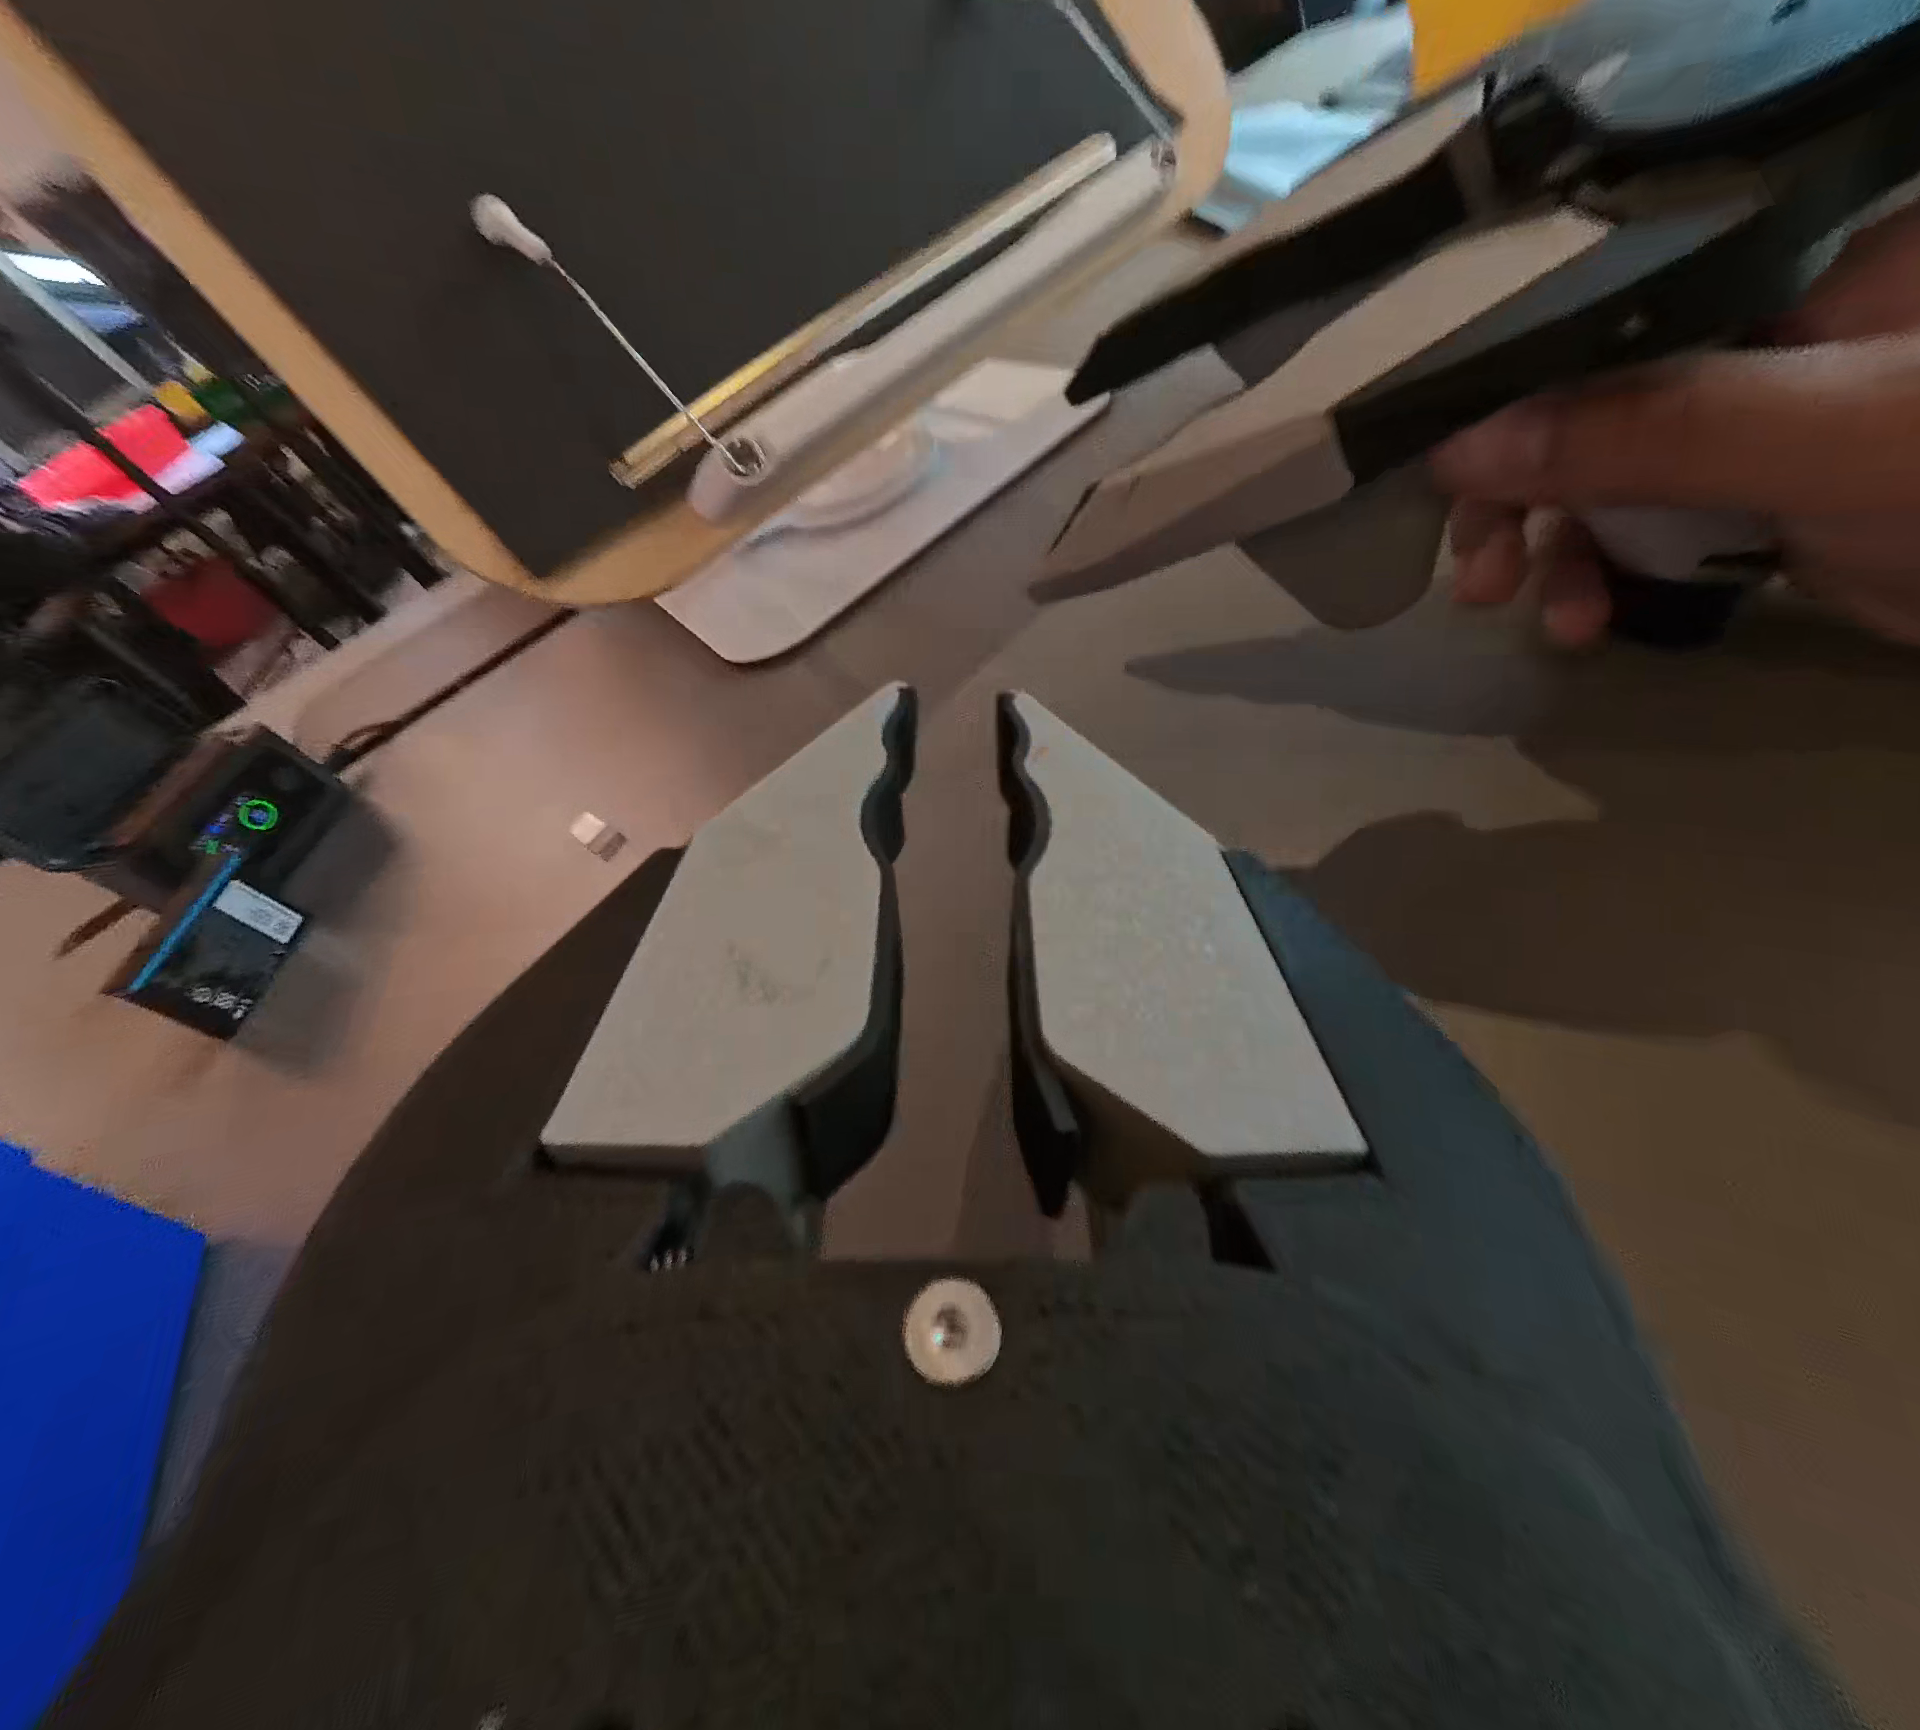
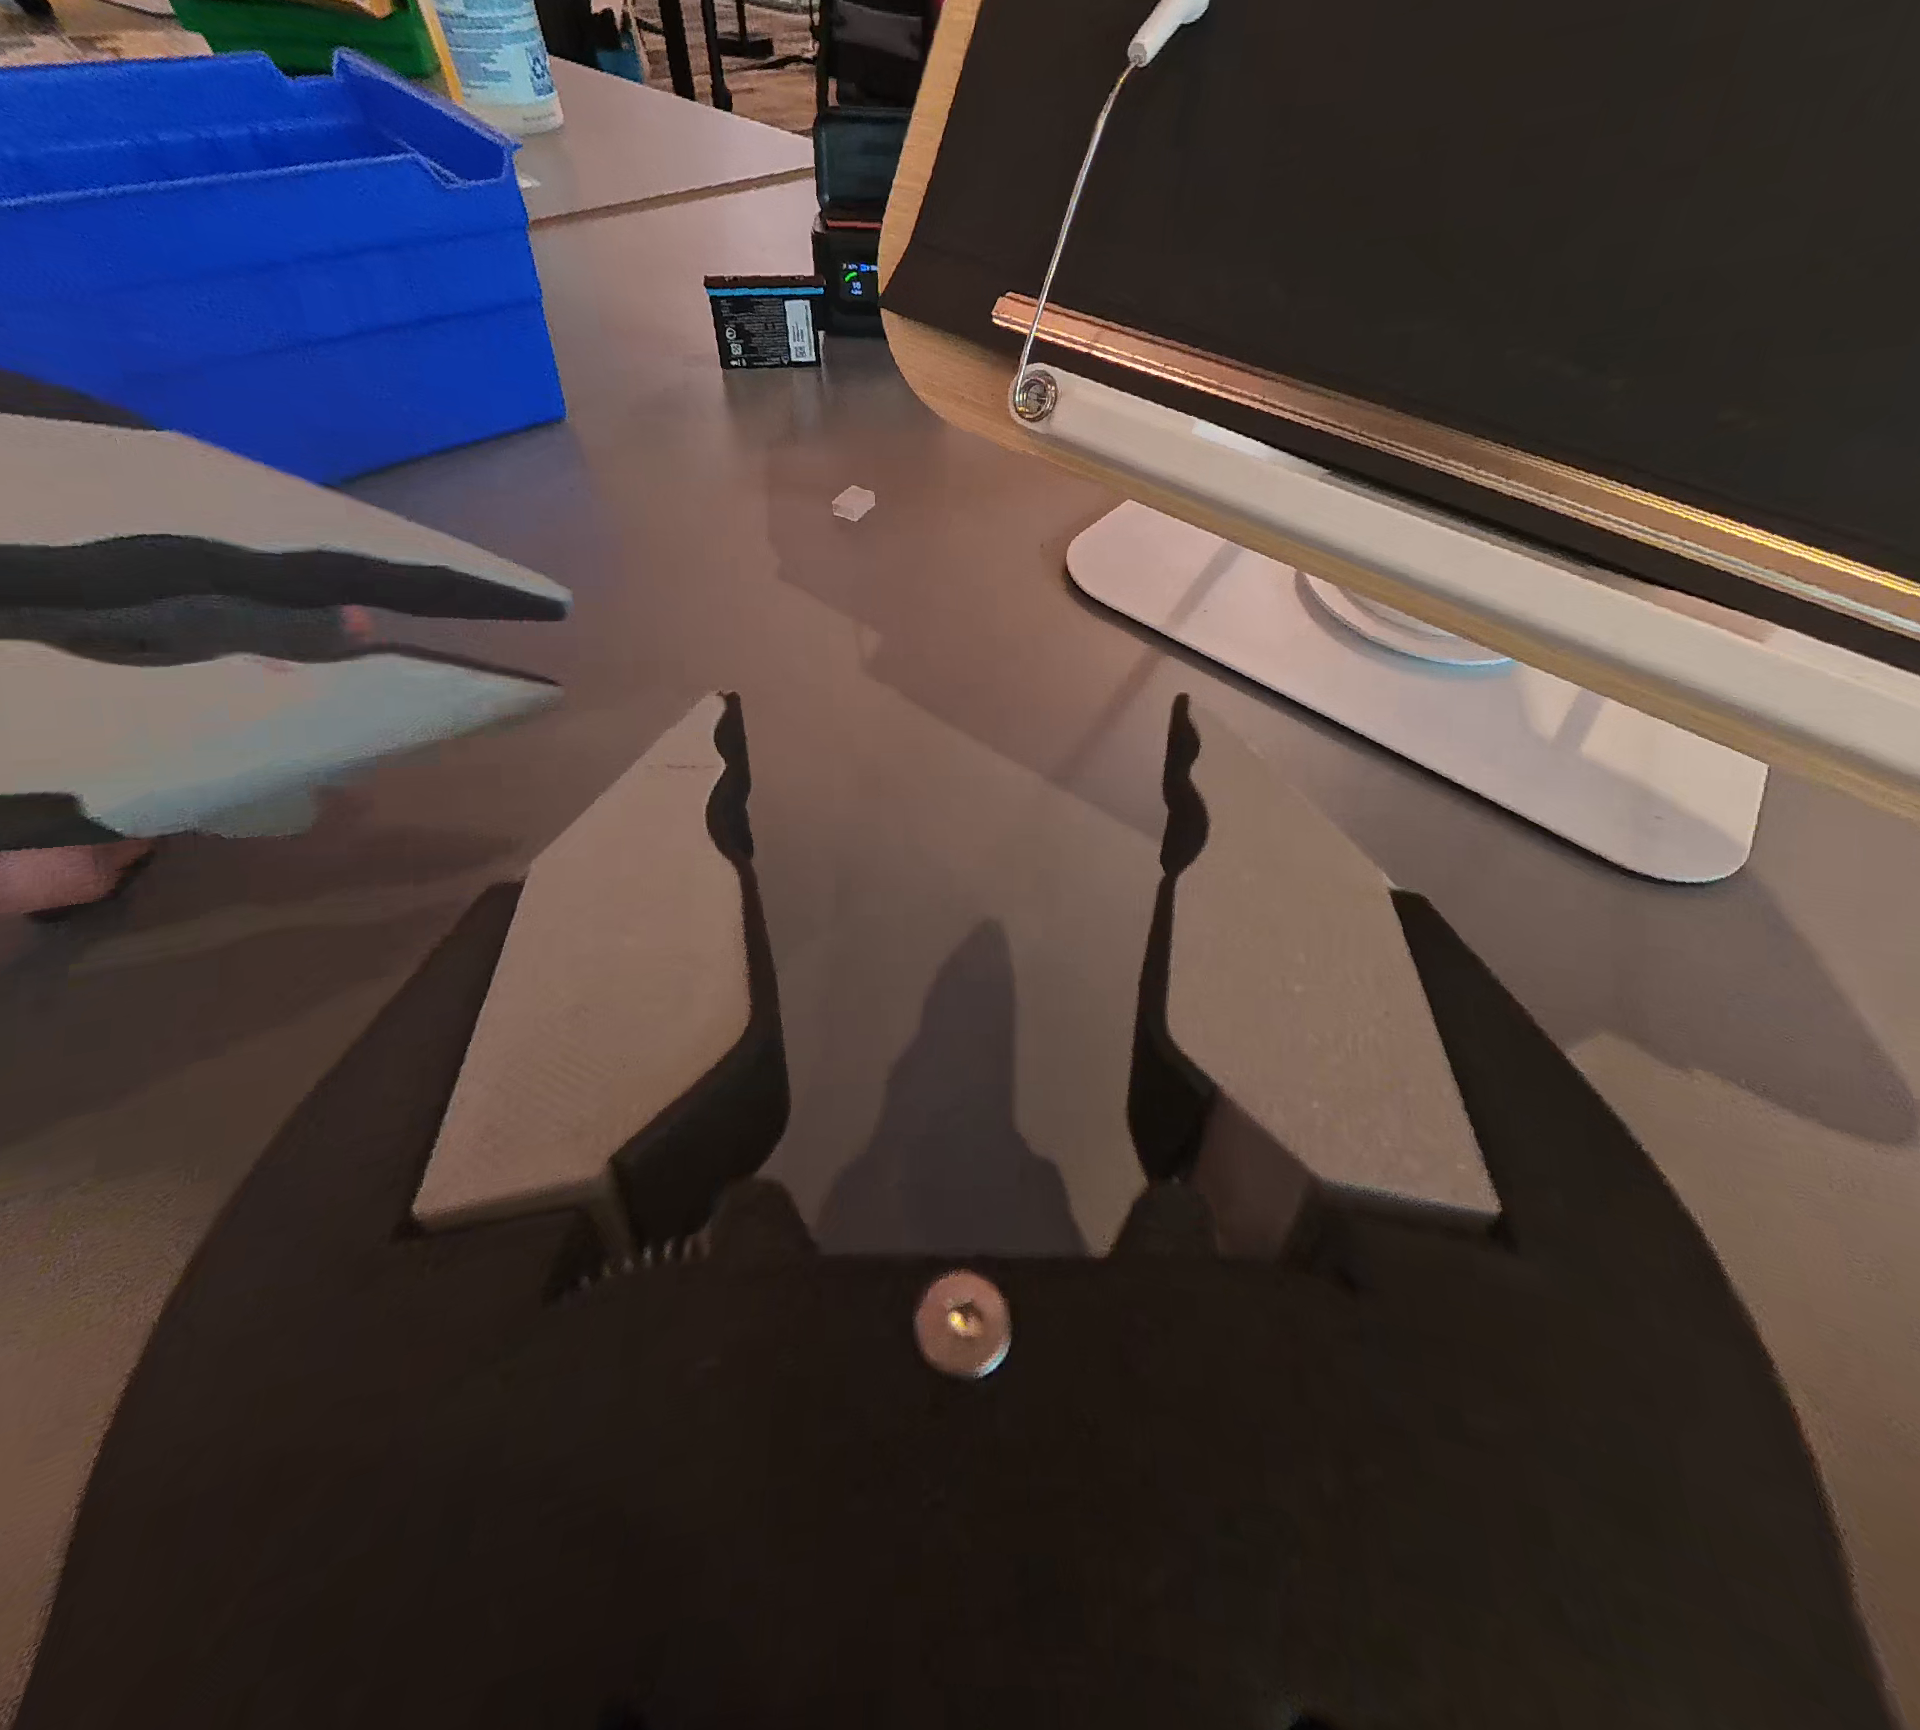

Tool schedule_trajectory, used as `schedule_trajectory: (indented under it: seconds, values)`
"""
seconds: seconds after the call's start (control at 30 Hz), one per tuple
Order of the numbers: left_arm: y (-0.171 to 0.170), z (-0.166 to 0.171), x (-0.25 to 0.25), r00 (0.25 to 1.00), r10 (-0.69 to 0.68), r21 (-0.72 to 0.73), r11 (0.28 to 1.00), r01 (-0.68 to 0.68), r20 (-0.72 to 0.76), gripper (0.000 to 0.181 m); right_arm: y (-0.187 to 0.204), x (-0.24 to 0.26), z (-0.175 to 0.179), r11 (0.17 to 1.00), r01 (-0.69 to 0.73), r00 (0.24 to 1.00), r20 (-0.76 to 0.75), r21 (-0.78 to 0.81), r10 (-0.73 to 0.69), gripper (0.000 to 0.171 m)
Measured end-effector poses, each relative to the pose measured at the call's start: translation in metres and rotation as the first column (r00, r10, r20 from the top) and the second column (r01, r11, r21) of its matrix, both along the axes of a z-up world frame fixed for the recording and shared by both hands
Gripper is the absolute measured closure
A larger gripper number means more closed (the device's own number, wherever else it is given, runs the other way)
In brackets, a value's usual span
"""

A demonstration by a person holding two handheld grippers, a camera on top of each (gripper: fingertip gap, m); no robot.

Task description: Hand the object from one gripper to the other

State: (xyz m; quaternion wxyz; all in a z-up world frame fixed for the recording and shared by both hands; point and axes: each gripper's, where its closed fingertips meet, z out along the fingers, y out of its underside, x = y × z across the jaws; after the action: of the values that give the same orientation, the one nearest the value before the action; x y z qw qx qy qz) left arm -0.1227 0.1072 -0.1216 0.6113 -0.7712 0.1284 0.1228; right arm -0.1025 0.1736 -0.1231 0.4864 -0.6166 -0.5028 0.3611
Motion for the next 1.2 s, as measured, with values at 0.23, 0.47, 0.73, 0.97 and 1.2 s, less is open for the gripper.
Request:
schedule_trajectory:
  seconds: [0.23,0.47,0.73,0.97,1.2]
  values:
    - [0.050,-0.011,-0.036,0.998,-0.049,-0.069,0.997,0.047,-0.026,0.159,0.009,-0.033,-0.003,0.996,-0.082,0.996,0.030,0.033,0.081,0.103]
    - [0.071,-0.013,-0.054,0.995,-0.080,-0.098,0.992,0.086,0.060,0.157,0.008,-0.047,-0.005,0.989,-0.149,0.988,0.031,-0.012,0.149,0.094]
    - [0.053,-0.014,-0.049,0.996,-0.062,-0.107,0.992,0.069,0.066,0.142,0.009,-0.041,-0.003,0.993,-0.117,0.993,0.019,0.010,0.117,0.094]
    - [-0.012,0.010,-0.019,0.997,-0.048,-0.198,0.978,0.060,0.067,0.145,0.009,-0.031,-0.003,0.996,-0.083,0.996,0.029,0.025,0.082,0.095]
    - [-0.111,0.169,-0.178,0.954,0.242,-0.042,0.970,-0.239,0.178,0.158,0.014,-0.031,-0.004,0.995,-0.085,0.996,0.014,-0.054,0.086,0.096]
